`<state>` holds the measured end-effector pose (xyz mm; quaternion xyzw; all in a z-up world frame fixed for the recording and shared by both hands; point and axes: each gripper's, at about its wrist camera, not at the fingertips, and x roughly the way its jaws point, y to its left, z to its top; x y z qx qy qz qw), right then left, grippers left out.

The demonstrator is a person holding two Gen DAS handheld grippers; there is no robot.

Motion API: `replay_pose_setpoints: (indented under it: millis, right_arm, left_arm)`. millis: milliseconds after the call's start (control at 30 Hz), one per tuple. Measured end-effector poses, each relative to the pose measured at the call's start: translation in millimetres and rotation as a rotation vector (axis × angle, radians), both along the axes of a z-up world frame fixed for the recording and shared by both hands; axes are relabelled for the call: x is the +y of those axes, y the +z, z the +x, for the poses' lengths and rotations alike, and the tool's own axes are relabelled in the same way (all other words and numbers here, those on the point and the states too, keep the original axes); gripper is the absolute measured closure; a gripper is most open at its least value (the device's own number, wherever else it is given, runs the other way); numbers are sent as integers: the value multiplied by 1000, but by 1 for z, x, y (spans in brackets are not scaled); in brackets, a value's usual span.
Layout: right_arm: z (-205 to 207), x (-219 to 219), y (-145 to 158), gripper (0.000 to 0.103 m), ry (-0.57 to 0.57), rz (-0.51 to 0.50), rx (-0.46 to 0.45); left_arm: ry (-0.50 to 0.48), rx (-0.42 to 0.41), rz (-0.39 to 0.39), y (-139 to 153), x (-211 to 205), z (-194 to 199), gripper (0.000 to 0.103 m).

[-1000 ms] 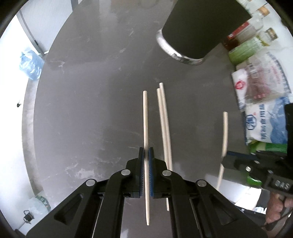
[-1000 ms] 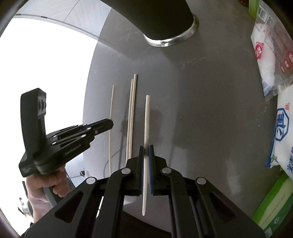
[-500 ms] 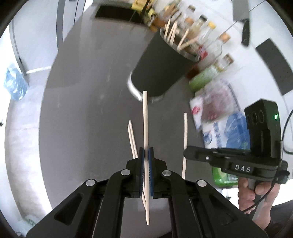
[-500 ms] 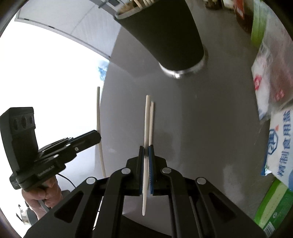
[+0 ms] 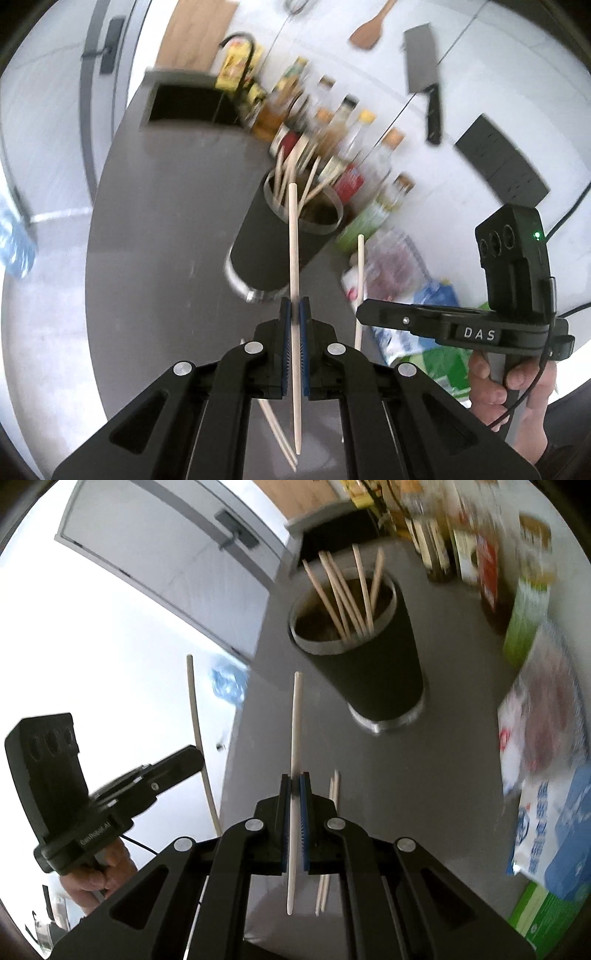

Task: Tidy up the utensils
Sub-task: 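Carry the chopstick with the right tool up over the black holder, then lower the chopstick into the holder and open the right tool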

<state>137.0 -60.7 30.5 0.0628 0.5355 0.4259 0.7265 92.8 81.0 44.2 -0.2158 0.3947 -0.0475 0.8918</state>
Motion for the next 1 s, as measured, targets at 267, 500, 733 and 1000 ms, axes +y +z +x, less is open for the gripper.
replay_pose_setpoints:
  millis: [267,500,733,1000]
  right_arm:
    - [25,-3,46,97,-96,94,-123]
    - [61,-16,61,97,-197,180,-144]
    - [92,-2,84,97,-227,186,-253]
    - [115,22,83,97,-237,133,-325]
  left_arm:
    - [-4,-195,29,42,6,31,100]
    - [1,-298,51,53,11,61,99]
    - [33,-390,104,50,14,80,100]
    - [67,-485,119,49,20,95,99]
